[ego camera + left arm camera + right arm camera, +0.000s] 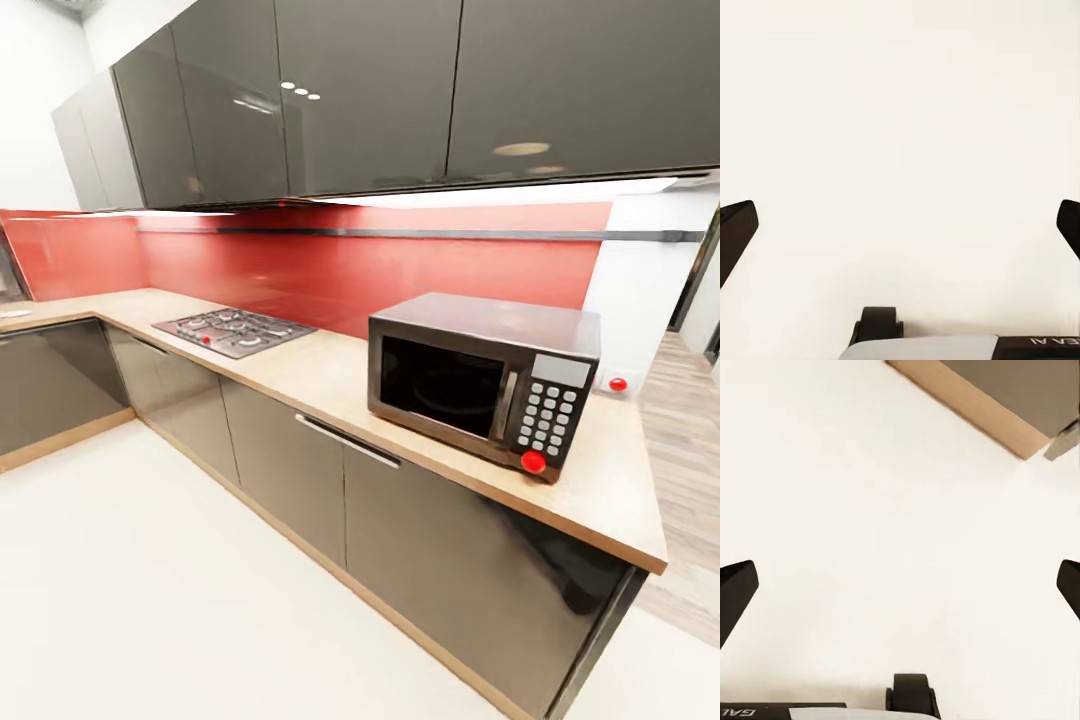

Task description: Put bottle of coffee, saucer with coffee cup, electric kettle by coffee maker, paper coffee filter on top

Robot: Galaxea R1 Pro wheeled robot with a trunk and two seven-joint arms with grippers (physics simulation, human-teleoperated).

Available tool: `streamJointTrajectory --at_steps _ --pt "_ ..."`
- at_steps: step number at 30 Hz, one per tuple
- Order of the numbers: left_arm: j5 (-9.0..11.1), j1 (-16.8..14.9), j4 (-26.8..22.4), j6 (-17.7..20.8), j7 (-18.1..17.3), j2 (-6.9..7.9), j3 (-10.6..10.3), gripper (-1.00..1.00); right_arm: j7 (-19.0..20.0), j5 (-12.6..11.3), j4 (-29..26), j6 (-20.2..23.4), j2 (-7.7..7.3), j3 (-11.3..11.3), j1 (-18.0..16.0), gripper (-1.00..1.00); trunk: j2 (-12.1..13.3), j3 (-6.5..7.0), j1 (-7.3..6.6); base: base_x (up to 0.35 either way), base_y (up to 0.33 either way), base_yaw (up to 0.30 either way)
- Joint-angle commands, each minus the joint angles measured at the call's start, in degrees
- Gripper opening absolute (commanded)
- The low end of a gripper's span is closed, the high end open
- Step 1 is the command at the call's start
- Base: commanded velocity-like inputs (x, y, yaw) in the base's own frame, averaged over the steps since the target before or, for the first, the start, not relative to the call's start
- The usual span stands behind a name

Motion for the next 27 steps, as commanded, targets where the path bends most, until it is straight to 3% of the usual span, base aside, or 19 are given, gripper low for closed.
streamJointTrajectory --at_steps 1,27 --pt "0.0 0.0 0.0 -0.1 0.0 -0.02 0.1 1.0 0.0 0.0 0.1 -0.4 0.08 0.0 0.0 1.0 0.0 -0.04 0.02 0.139 0.095 0.216" --pt "0.2 0.0 -0.6 0.0 -0.1 -0.25 -0.7 1.0 0.2 -0.5 -0.1 -1.1 0.43 -0.2 0.0 1.0 0.0 -0.35 0.02 0.014 0.01 0.263"
